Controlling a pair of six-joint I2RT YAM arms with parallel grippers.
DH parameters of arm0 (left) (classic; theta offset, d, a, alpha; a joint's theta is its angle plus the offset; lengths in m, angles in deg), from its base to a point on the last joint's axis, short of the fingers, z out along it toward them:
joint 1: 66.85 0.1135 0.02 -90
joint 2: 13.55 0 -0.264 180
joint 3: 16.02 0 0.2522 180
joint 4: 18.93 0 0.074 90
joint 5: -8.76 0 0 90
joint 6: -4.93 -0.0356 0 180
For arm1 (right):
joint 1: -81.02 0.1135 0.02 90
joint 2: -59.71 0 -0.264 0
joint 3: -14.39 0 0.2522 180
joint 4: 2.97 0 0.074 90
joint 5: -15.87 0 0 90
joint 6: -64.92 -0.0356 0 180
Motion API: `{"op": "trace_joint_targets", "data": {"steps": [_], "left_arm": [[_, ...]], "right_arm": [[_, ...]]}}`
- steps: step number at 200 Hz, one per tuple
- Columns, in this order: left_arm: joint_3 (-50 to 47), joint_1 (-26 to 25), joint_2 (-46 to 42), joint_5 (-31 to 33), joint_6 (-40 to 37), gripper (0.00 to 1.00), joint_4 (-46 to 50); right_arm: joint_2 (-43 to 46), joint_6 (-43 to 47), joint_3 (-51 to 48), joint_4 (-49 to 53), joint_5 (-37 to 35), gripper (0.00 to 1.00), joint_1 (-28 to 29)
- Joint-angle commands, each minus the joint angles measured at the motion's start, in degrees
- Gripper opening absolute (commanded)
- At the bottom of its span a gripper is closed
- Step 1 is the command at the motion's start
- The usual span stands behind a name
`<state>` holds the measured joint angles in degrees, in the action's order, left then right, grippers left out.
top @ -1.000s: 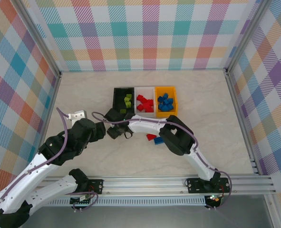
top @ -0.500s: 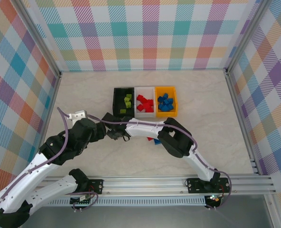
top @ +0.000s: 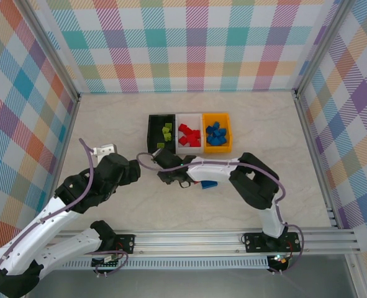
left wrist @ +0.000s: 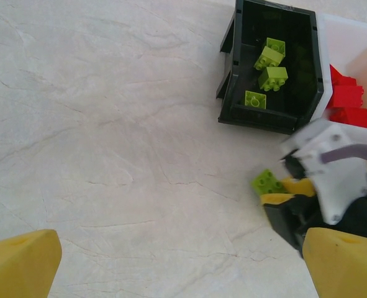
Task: Sort the legos into containers by color
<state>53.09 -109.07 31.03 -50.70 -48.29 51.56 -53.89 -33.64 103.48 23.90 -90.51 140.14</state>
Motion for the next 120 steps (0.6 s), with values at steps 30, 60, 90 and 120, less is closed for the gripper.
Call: {"op": "trace_joint_targets", "data": {"steps": [30,60,90,120], "left_arm": [[-1.0,0.4,-0.3,0.6,2.1,1.0,-1.2],[-2.6,0.3,0.2,-0.8,2.5,1.0,-2.3],[-4.0,0.4,1.4,-2.7,3.0,1.0,-3.7],[-5.0,0.4,2.4,-4.1,3.2,1.0,-4.7]], "right_arm": [[9.5,-5.2,-1.1,-4.9,4.5,0.25,-4.0],[3.6,-5.2,9.2,-1.4,5.2,0.27,-7.9],[-7.2,-5.2,24.2,4.9,6.0,0.28,-12.3],[-14.9,-6.2,36.2,11.7,7.7,0.44,-15.0]]}}
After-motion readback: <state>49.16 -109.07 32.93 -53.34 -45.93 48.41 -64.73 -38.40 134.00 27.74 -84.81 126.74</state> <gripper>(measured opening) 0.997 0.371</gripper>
